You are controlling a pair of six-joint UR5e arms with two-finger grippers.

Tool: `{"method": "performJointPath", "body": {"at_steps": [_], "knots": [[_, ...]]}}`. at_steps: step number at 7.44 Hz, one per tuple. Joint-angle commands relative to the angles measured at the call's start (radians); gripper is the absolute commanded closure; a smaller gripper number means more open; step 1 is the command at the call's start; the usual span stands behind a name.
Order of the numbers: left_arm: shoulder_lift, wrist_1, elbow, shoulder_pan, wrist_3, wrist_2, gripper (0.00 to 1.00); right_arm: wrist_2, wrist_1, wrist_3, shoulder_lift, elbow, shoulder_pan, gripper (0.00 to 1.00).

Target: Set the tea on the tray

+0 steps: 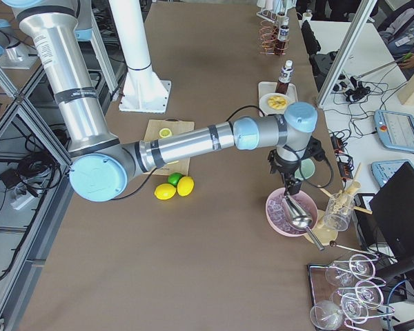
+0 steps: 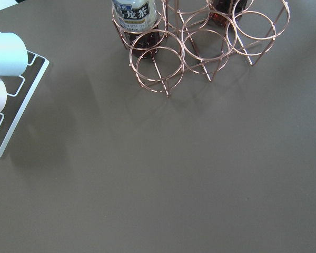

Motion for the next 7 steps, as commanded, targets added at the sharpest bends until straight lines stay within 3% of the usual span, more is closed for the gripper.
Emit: {"method": "performJointPath", "body": {"at_steps": [1,3,7], "knots": [[-0.002,0.000,-0.005,-0.003,0.002,0.000,0.03,0.001,0.022,-0.188,-0.178,0.005,0.115,0.01],[0.007,0.000,-0.005,-0.001,0.001,0.000,0.03,0.015,0.025,-0.196,-0.234,0.012,0.184,0.01],[0.029,-0.002,-0.001,0.003,0.006,0.003,0.03,0.018,0.025,-0.194,-0.248,0.031,0.206,0.01]]}}
